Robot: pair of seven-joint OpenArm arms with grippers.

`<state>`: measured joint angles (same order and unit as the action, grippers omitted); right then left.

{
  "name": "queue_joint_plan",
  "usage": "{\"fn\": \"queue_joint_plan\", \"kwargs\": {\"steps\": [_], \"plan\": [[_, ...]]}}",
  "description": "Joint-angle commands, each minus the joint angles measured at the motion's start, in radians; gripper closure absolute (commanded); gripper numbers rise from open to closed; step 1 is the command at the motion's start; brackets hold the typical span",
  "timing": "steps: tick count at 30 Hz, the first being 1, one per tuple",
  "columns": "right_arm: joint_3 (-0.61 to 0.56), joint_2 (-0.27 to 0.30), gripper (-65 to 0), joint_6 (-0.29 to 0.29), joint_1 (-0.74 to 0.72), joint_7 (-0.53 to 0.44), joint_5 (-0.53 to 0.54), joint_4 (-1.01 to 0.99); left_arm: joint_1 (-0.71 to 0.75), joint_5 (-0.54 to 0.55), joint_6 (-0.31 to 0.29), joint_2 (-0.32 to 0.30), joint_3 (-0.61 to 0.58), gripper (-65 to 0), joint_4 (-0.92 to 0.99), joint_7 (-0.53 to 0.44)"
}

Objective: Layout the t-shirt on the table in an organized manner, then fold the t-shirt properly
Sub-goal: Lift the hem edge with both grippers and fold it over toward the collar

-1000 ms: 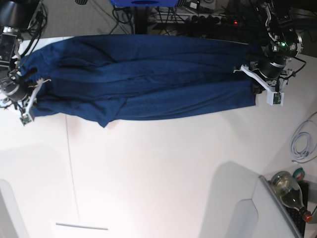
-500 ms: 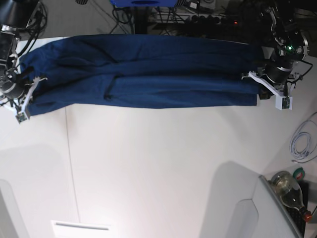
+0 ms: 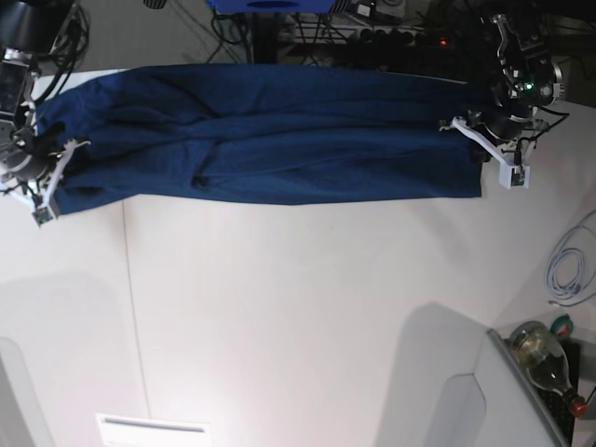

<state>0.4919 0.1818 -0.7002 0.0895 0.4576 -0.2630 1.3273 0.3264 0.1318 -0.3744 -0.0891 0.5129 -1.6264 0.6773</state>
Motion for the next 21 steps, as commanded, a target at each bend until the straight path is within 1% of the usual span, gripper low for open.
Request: {"fn": "queue_joint_plan", "kwargs": {"steps": [1,8,10,11,12,13,15,16,17,19,20,21], "plan": [[0.009,0.018,-0.3,0.002,-0.012,-0.01,0.004,0.016,-0.003,0.007,-0.004,-0.011,0.003,0.0,-0.015,-0.02],[0.009,0.005,-0.2,0.002,-0.015,0.014,0.004,0.016,0.001,0.007,-0.004,-0.01,-0.006,0.0,-0.004,-0.02],[0.004,0.005,-1.2,0.002,-0.015,0.019,0.004,0.016,0.001,0.007,-0.002,-0.008,-0.006,0.0,0.012,-0.02],[0.001,0.005,-4.8,0.002,-0.015,0.04,0.004,0.016,0.001,0.007,-0.002,-0.008,-0.006,0.0,0.018,-0.02],[0.001,0.005,-10.4,0.002,-0.015,0.077,0.004,0.022,0.001,0.007,-0.002,-0.008,-0.006,0.0,0.021,-0.02],[0.004,0.005,-18.2,0.002,-0.023,0.112,0.004,0.031,0.001,0.007,-0.002,-0.008,-0.006,0.0,0.022,-0.02],[0.02,0.003,-29.3,0.002,-0.029,0.139,0.006,0.076,0.003,0.007,-0.002,-0.008,-0.006,0.0,0.021,-0.02],[0.038,0.0,-31.2,0.002,-0.026,0.139,0.006,0.111,0.003,0.007,-0.002,-0.008,-0.006,0.0,0.021,-0.02],[0.058,-0.015,-30.9,0.002,-0.024,0.137,0.006,0.153,0.003,0.007,-0.002,-0.008,-0.006,0.0,0.021,-0.02],[0.086,-0.041,-27.5,0.002,-0.024,0.135,0.006,0.223,0.001,0.007,-0.002,-0.008,-0.006,0.0,0.022,-0.02],[0.084,-0.044,-24.0,0.002,-0.029,0.135,0.006,0.238,0.0,0.007,-0.002,-0.008,-0.006,0.0,0.022,-0.02],[0.073,-0.044,-19.1,0.002,-0.041,0.135,0.006,0.234,-0.002,0.007,-0.002,-0.008,-0.006,0.0,0.022,-0.02]]}}
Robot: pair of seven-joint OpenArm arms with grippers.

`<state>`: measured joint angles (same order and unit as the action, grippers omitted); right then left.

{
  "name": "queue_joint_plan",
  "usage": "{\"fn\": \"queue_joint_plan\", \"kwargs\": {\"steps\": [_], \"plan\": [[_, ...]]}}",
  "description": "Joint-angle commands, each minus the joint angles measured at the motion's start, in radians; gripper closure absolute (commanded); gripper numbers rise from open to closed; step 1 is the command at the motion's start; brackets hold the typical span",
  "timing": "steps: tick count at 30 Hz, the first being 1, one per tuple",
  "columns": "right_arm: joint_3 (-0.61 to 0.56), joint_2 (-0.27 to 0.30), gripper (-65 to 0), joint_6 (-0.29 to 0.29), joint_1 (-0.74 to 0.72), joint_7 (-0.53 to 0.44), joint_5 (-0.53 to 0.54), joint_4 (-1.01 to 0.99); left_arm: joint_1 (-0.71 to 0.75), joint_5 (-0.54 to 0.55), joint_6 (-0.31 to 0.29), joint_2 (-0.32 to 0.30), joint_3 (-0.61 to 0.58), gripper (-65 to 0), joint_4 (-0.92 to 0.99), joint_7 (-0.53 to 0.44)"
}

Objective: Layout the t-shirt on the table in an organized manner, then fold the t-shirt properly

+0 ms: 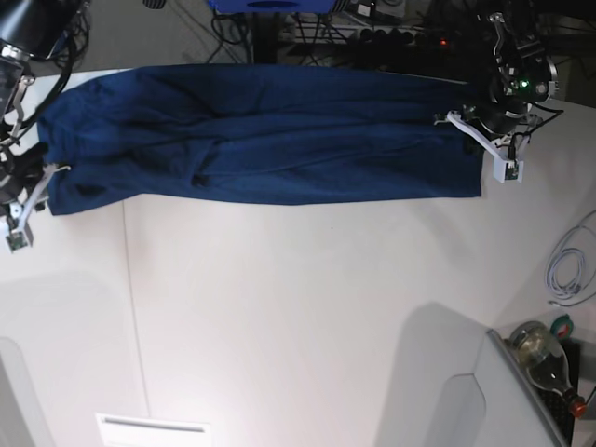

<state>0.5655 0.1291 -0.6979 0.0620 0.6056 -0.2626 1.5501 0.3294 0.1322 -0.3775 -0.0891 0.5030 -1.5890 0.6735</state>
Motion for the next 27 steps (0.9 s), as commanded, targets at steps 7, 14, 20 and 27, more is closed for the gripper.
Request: {"fn": "queue_joint_plan", "kwargs": {"steps": [7,14,20,27], "plan": [[-0.058,0.036,-1.1,0.0,-0.178,-0.014,0.003,-0.273,-0.003,0.007,0.004,-0.005,0.003,0.0,-0.006,-0.016],[-0.055,0.085,-1.1,0.022,-0.261,-0.08,0.003,-0.494,-0.002,0.007,0.004,-0.005,0.012,0.0,0.036,-0.016],[-0.051,0.117,-0.9,0.108,-0.299,-0.125,0.004,-0.633,-0.005,0.007,0.004,-0.005,0.01,0.0,0.036,-0.016],[-0.049,0.12,-0.8,0.271,-0.316,-0.203,0.006,-0.687,-0.005,0.007,0.005,-0.005,0.004,0.0,0.036,-0.016]]}}
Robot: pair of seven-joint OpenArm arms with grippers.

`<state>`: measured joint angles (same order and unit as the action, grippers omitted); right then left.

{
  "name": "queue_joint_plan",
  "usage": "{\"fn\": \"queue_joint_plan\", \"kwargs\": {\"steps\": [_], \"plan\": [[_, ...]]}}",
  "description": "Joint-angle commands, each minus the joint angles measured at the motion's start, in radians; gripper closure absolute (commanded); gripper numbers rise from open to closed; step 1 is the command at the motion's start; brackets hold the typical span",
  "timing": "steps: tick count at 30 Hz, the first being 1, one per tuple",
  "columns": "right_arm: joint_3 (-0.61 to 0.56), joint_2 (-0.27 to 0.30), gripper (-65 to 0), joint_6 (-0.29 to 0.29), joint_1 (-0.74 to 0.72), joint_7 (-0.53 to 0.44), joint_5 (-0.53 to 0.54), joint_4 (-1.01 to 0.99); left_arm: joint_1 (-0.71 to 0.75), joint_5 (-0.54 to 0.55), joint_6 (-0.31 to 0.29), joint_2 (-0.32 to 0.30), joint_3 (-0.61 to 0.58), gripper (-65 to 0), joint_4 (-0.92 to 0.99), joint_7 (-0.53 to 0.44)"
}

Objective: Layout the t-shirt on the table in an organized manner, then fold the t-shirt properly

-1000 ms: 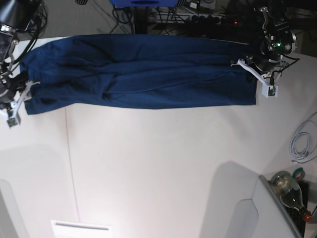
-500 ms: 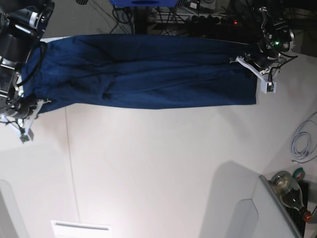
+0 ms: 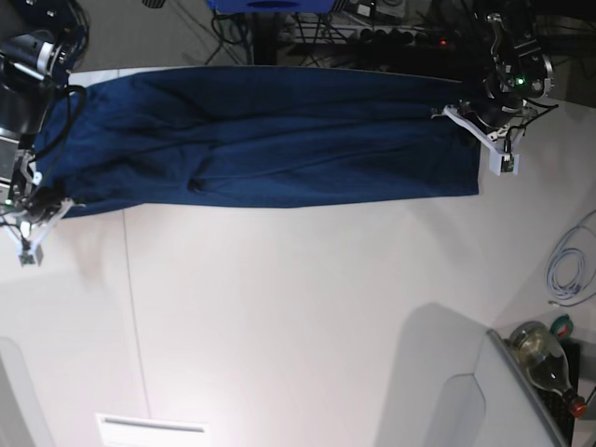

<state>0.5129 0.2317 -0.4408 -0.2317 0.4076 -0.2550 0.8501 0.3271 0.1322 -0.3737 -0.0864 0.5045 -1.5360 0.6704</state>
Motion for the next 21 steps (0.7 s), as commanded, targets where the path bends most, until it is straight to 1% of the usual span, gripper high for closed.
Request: {"fn": "queue_joint_plan", "kwargs": {"steps": [1,5,7,9,10,12,14,15,16,17,19,21], "plan": [[0.003,0.016,-0.8,0.03,-0.022,-0.006,-0.002,0.013,-0.003,0.007,0.002,-0.008,0.004,0.0,-0.018,-0.013],[0.005,0.011,-0.8,0.033,-0.021,-0.009,0.0,0.019,-0.003,0.007,0.002,-0.008,0.01,0.0,-0.018,-0.013],[0.005,0.008,-0.8,0.03,-0.008,-0.014,0.007,0.053,-0.004,0.007,0.002,-0.008,0.012,0.0,-0.022,-0.013],[0.003,-0.01,-0.9,0.023,0.038,-0.039,0.082,0.15,-0.004,0.007,0.002,-0.008,0.012,0.0,-0.025,-0.013],[-0.004,-0.015,-1.5,0.003,0.07,-0.042,0.133,0.219,-0.004,0.007,0.002,-0.008,0.012,0.0,-0.027,-0.013],[-0.009,-0.022,-2.9,-0.076,0.131,0.012,0.204,0.361,-0.006,0.007,0.002,-0.008,0.007,0.0,-0.028,-0.013],[-0.058,-0.041,-9.3,-0.181,0.176,0.158,0.23,0.495,-0.006,0.007,0.002,-0.008,0.003,0.0,-0.03,-0.013],[-0.096,-0.056,-14.1,-0.232,0.2,0.238,0.233,0.567,-0.006,0.007,0.002,-0.008,0.003,0.0,-0.028,-0.013],[-0.125,-0.071,-18.9,-0.257,0.233,0.308,0.234,0.641,-0.006,0.007,0.002,-0.008,0.003,0.0,-0.028,-0.013],[-0.159,-0.099,-22.5,-0.257,0.266,0.345,0.236,0.713,-0.004,0.007,0.002,-0.008,0.003,0.0,-0.028,-0.013],[-0.205,-0.153,-27.6,-0.257,0.328,0.345,0.234,0.803,-0.004,0.008,0.002,-0.008,0.003,0.0,-0.028,-0.013],[-0.284,-0.183,-29.7,-0.257,0.352,0.347,0.234,0.837,-0.004,0.011,0.002,-0.008,0.003,0.0,-0.028,-0.013]]}}
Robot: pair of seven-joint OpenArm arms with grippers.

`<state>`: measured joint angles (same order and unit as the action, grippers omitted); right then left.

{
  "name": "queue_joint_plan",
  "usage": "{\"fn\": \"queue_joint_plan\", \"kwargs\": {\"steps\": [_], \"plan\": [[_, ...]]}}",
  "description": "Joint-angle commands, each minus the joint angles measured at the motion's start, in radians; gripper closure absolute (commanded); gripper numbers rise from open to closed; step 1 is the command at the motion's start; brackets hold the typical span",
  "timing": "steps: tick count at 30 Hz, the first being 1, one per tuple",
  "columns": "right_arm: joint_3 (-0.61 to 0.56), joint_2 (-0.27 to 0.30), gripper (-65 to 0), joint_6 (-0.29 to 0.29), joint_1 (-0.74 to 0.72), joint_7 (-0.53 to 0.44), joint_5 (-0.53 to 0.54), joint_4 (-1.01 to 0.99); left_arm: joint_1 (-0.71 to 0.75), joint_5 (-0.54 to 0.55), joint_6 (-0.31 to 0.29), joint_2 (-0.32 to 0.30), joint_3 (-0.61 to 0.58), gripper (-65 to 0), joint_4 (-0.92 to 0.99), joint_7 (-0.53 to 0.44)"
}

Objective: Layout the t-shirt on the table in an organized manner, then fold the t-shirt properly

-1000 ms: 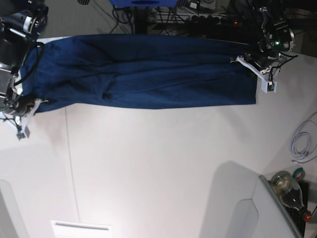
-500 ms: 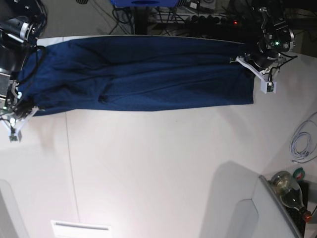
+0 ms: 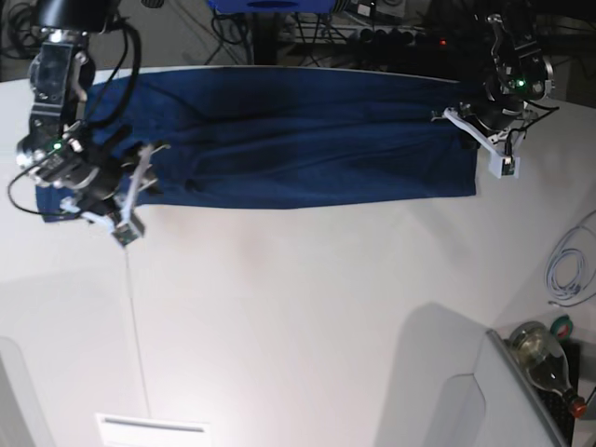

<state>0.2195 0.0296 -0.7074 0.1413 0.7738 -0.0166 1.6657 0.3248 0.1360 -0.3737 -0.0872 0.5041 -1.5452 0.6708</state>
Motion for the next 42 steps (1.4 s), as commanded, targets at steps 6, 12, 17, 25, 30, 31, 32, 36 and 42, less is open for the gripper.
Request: {"fn": "queue_joint_plan", "kwargs": {"steps": [6,12,17,25,30,31,32,36,42], "plan": [[-0.187,0.005,-30.6,0.009,-0.041,-0.018,-0.004,-0.058,-0.003,0.011,0.002,-0.007,0.003,0.0,-0.021,-0.013],[-0.171,-0.018,-30.6,0.009,-0.07,-0.018,-0.009,-0.091,-0.002,0.011,0.002,-0.007,0.003,0.0,-0.019,-0.013],[-0.171,-0.018,-29.6,0.009,-0.107,-0.02,-0.01,-0.181,-0.002,0.012,0.002,-0.007,0.003,0.0,-0.021,-0.013],[-0.17,-0.013,-0.9,0.009,-0.067,-0.012,-0.01,-0.154,-0.002,0.012,0.002,-0.007,0.003,0.0,-0.021,-0.013],[-0.13,-0.012,-0.9,0.009,0.033,0.062,-0.01,0.008,-0.002,0.012,0.002,-0.007,0.003,0.0,-0.021,-0.013],[-0.119,-0.012,-0.9,0.009,0.053,0.074,-0.01,0.037,-0.002,0.012,0.002,-0.007,0.003,0.0,-0.021,-0.013],[-0.111,-0.012,-0.9,0.009,0.076,0.077,-0.01,0.064,-0.002,0.012,0.002,-0.007,0.003,0.0,-0.028,-0.013],[-0.108,-0.012,-0.9,0.009,0.14,0.08,-0.01,0.116,-0.002,0.012,0.002,-0.006,0.001,0.0,-0.073,-0.01],[-0.107,-0.012,-0.9,0.009,0.189,0.082,-0.01,0.115,-0.003,0.012,0.0,-0.006,0.0,0.0,-0.082,-0.007]]}}
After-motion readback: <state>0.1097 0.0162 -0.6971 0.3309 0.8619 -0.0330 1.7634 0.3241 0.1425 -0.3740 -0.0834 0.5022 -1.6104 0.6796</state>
